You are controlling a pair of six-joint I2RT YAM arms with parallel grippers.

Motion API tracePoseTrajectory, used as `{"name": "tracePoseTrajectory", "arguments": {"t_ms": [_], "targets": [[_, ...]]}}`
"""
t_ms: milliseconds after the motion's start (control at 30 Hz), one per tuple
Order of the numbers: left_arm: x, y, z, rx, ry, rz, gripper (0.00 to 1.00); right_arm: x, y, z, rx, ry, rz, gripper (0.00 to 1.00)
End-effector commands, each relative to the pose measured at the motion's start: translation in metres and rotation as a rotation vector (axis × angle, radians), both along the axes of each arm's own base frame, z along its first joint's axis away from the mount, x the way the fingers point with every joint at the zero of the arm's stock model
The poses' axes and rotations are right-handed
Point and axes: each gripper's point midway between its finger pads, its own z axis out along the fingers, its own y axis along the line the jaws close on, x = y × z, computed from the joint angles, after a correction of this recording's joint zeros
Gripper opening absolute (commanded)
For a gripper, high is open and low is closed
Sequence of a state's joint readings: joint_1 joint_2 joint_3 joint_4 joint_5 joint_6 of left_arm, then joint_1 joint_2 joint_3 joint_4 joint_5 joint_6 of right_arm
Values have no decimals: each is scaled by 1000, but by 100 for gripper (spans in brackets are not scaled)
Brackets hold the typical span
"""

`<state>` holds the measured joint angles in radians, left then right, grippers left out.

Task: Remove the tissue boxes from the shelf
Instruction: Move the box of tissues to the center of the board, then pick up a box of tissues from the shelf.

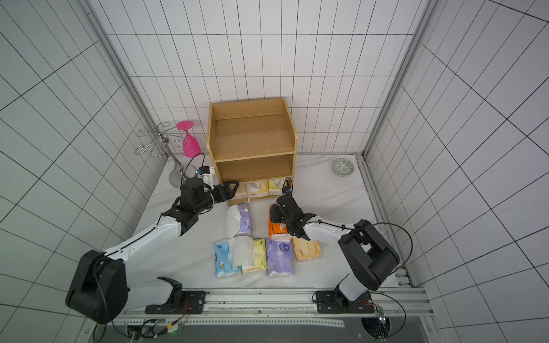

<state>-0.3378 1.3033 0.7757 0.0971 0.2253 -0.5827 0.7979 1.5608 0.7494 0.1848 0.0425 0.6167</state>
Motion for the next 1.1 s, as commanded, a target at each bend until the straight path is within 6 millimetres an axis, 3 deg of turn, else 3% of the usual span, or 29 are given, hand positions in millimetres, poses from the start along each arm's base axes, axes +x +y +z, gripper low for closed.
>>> {"name": "tracePoseTrajectory", "arguments": {"t_ms": [0,167,300,433,600,700,900,1067], "targets": [[1,-10,17,-2,-36,-55,95,-36,-30,-37,-146,107,25,51],[-14,-4,33,1,-29,-50,96,-57,-53,-38,-179,100,27,51],[-25,1,35,1,-46,-44,98,-66,-65,-20,-140,50,16,53],[-32,4,29,19,-34,-46,98,-68,-67,33,-98,-34,57,58],[-43,12,25,67,-33,-44,98,-67,-101,110,-102,-138,-2,64],[-44,22,22,94,-54,1,98,-70,-112,135,-54,-175,-14,66],[-31,21,26,101,-72,13,98,-65,-89,137,60,-140,77,65],[-21,16,28,92,-49,5,98,-46,-75,130,94,-66,95,64]]}}
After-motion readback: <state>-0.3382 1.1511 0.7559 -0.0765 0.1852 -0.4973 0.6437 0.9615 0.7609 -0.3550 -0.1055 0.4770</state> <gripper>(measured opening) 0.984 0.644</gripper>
